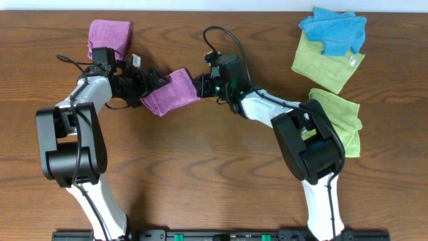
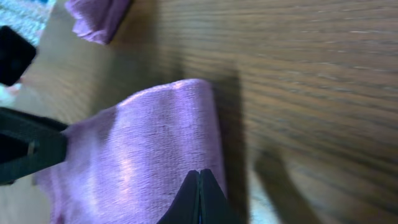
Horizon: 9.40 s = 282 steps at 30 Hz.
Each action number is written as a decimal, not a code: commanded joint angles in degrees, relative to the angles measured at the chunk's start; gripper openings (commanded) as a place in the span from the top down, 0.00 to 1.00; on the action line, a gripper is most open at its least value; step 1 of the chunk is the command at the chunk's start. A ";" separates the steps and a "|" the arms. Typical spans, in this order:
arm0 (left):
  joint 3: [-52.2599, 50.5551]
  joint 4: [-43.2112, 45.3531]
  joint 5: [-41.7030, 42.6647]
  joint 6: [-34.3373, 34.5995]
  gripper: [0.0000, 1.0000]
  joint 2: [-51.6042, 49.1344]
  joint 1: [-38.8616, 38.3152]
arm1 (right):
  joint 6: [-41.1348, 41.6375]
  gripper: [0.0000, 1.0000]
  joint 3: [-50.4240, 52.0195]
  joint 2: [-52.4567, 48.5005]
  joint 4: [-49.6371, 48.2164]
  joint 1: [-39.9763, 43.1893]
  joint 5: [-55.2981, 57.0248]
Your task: Fold the cloth
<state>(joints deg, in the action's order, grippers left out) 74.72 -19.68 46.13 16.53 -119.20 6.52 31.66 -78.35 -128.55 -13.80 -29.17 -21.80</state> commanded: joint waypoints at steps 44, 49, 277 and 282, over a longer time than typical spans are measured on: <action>-1.81 -9.18 -7.74 -4.70 0.02 -4.22 4.72 | 5.57 0.98 -1.49 -4.22 -6.60 -2.19 0.76; -1.84 -12.07 -7.74 -7.39 0.02 -4.09 9.22 | 5.57 0.98 -1.49 -4.22 -6.60 -2.12 0.72; 28.41 -29.83 -29.77 -2.38 0.04 20.33 7.32 | -25.53 0.01 -5.66 57.79 71.97 7.02 42.95; 28.41 -32.50 -38.45 -2.38 0.05 20.55 7.50 | -25.55 0.01 -5.66 57.79 71.97 7.02 42.95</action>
<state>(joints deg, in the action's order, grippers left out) 102.39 -50.54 13.50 13.72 -99.42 13.82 6.92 -83.22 -70.85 58.06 -21.56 20.23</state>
